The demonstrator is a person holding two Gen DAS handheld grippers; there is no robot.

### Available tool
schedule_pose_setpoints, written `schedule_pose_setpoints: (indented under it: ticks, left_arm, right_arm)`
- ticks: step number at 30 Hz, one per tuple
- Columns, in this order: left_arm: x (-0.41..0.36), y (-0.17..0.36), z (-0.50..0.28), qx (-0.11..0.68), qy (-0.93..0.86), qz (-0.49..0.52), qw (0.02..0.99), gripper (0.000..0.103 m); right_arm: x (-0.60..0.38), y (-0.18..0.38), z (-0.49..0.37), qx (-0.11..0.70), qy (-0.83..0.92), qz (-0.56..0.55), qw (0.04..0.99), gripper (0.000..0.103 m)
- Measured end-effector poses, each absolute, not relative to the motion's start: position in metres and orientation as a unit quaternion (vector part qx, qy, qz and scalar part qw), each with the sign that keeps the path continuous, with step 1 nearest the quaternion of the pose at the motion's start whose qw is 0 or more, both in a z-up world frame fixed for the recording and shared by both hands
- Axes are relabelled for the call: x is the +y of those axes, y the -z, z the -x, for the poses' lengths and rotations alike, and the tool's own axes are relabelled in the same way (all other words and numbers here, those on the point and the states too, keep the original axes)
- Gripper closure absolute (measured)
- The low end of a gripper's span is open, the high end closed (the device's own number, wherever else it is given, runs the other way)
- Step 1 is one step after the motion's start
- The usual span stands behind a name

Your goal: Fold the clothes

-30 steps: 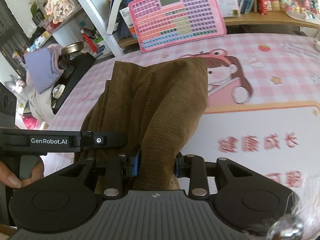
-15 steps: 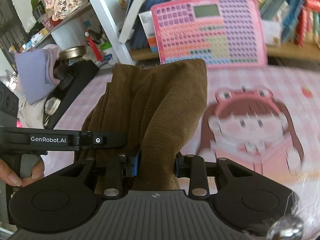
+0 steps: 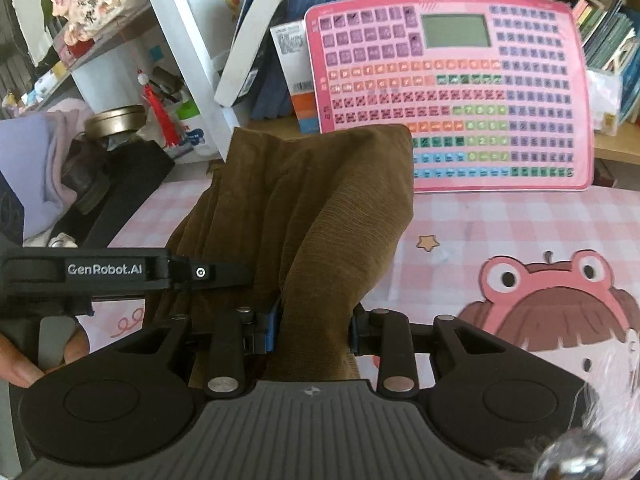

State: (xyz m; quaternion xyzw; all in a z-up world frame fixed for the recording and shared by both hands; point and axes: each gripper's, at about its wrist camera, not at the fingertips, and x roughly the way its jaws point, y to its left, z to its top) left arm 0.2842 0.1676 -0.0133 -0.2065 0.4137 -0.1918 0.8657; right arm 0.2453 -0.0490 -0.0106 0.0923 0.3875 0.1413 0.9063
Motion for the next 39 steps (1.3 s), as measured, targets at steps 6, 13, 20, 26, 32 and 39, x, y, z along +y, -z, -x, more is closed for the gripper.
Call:
schedule_pose_setpoints:
  ticks: [6,13,20,26,32,39]
  left_arm:
    - [0.175,0.040,-0.300,0.424,0.169,0.225,0.861,0.063]
    - [0.181,0.045,-0.297,0.418,0.159,0.225,0.866,0.054]
    - [0.177,0.019,-0.254,0.356,0.148,0.144,0.912,0.051]
    - [0.178,0.003,-0.210,0.328,0.118,0.105,0.931,0.043]
    - [0.169,-0.004,-0.168,0.332,0.113,0.079,0.933,0.038]
    - [0.159,-0.006,-0.139,0.337,0.115,0.067,0.932,0.035]
  right_arm:
    - [-0.040,0.034,-0.266,0.404,-0.129,-0.073,0.903,0.069]
    - [-0.052,0.040,-0.269,0.404,-0.115,-0.087,0.903,0.051]
    - [-0.052,0.023,-0.235,0.376,-0.084,-0.050,0.922,0.041]
    - [-0.051,0.009,-0.196,0.349,-0.062,-0.027,0.935,0.037]
    - [-0.049,0.004,-0.158,0.343,-0.051,-0.021,0.938,0.034]
    - [-0.045,0.002,-0.123,0.341,-0.040,-0.026,0.939,0.031]
